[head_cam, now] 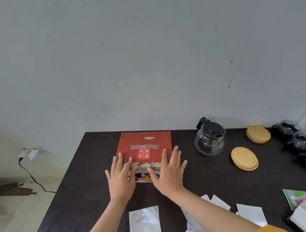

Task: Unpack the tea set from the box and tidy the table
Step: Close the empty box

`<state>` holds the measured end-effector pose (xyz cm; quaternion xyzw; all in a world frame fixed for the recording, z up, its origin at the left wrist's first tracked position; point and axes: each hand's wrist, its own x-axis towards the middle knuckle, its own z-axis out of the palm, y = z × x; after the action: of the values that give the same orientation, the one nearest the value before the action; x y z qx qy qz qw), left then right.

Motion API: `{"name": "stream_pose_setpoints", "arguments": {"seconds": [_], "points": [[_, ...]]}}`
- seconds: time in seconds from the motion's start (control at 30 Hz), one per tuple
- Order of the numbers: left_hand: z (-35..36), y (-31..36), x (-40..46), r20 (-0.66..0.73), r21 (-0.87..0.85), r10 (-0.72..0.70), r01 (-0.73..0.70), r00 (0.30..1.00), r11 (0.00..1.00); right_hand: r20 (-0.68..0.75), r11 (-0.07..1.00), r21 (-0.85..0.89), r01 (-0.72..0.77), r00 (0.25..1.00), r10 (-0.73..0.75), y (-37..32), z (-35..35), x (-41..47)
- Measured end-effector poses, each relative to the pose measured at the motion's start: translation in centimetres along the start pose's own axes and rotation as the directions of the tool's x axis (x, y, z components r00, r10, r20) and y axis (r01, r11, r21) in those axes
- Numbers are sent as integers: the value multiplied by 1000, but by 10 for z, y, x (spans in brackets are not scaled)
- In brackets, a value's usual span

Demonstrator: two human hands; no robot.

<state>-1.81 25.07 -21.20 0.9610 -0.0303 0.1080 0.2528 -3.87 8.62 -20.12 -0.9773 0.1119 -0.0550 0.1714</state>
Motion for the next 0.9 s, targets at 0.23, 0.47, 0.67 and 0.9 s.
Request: {"name": "stream_pose_setpoints", "arguments": {"seconds": [0.23,0.47,0.67,0.9], "points": [[2,6,-6,7,-48,-36,36,999,998,95,986,156,54,993,-69,12,-5,1],[6,39,38,-16,-117,31,-32,999,993,76,985,149,91,992,-103,38,-24,37],[23,65,80,61,-124,-4,12,998,992,111,991,115,72,990,-84,54,-37,90],[44,71,95,73,-144,-64,74,995,987,185,988,87,128,972,-142,69,-29,119]]}}
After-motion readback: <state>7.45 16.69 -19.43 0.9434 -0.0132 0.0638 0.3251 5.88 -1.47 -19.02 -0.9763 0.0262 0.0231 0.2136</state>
